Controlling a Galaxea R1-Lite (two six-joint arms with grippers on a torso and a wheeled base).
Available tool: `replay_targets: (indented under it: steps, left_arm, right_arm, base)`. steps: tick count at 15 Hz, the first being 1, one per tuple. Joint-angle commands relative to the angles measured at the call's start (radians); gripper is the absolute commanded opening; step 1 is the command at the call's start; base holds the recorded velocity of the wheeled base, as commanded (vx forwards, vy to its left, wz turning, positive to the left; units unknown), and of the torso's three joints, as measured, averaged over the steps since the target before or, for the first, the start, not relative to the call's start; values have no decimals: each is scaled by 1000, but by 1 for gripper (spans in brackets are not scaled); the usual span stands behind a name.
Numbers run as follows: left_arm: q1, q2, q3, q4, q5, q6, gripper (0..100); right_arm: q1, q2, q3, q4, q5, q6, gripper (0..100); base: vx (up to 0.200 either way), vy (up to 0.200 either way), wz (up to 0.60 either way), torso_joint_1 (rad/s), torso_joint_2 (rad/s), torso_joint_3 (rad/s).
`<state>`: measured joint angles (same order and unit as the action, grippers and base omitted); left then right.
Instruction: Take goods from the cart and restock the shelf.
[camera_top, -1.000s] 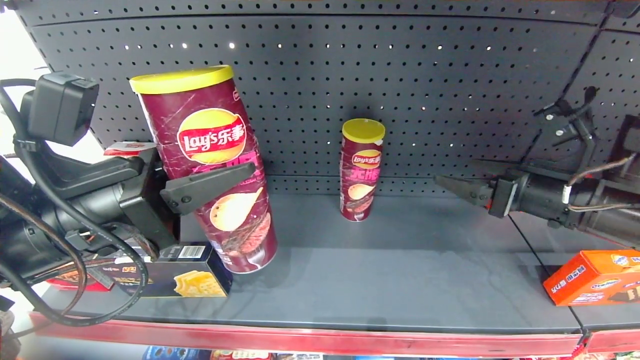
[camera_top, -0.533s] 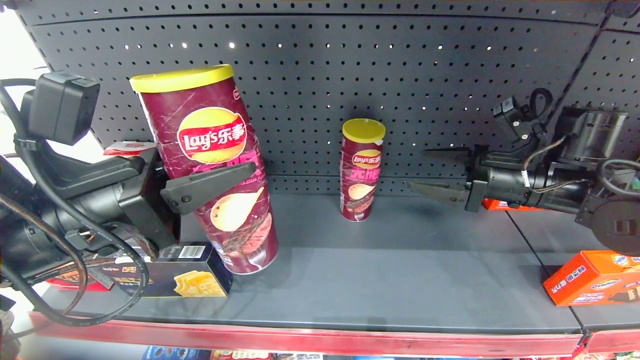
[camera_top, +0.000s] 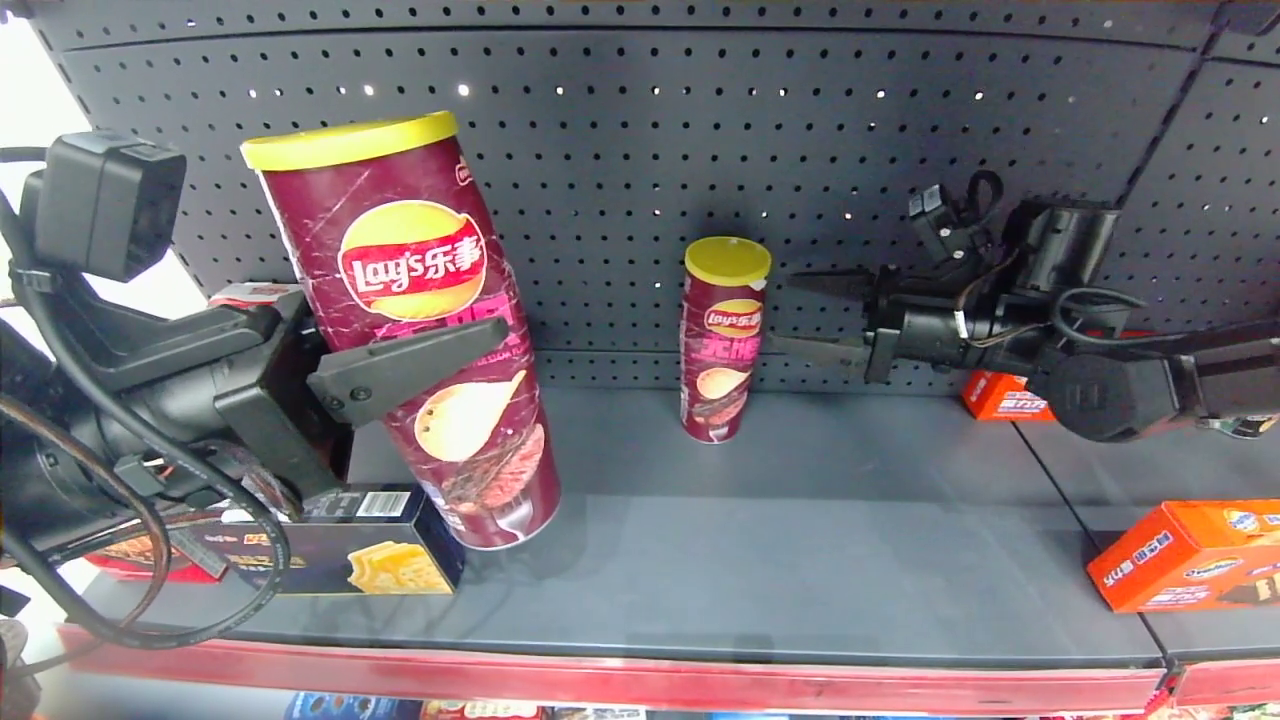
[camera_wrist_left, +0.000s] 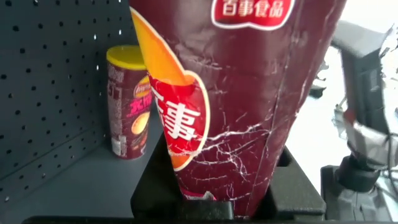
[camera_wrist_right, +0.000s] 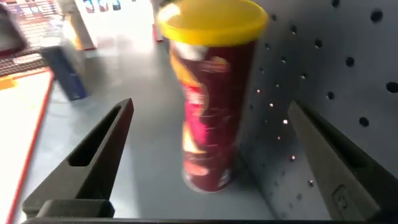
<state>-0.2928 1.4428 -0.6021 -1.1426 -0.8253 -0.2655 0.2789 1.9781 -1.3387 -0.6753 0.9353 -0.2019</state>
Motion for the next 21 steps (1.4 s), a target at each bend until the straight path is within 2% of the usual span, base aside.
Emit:
replay_targets:
  steps: [1,11,18,19,21]
  left_arm:
    - [0,4,1,-14,0,-9,0]
    - [1,42,-2,-37,0,-9,0]
    - [1,50,2,-37,0,-9,0]
    - [1,51,2,-37,0,-9,0]
    - [1,54,2,-39,0,-9,0]
  right_arm:
    - [3,90,-60,0,-1,1,100]
    - [68,249,-185,-7,-10,2,100]
    - [83,292,-194,-27,-24,1,100]
    - [85,306,-194,-61,-23,1,0]
    - [86,304,-189,-69,-26,4,0]
  base:
    - [0,0,0,0,0,0]
    - [0,0,0,0,0,0]
    - [0,0,0,0,0,0]
    - [0,0,0,0,0,0]
    - [0,0,0,0,0,0]
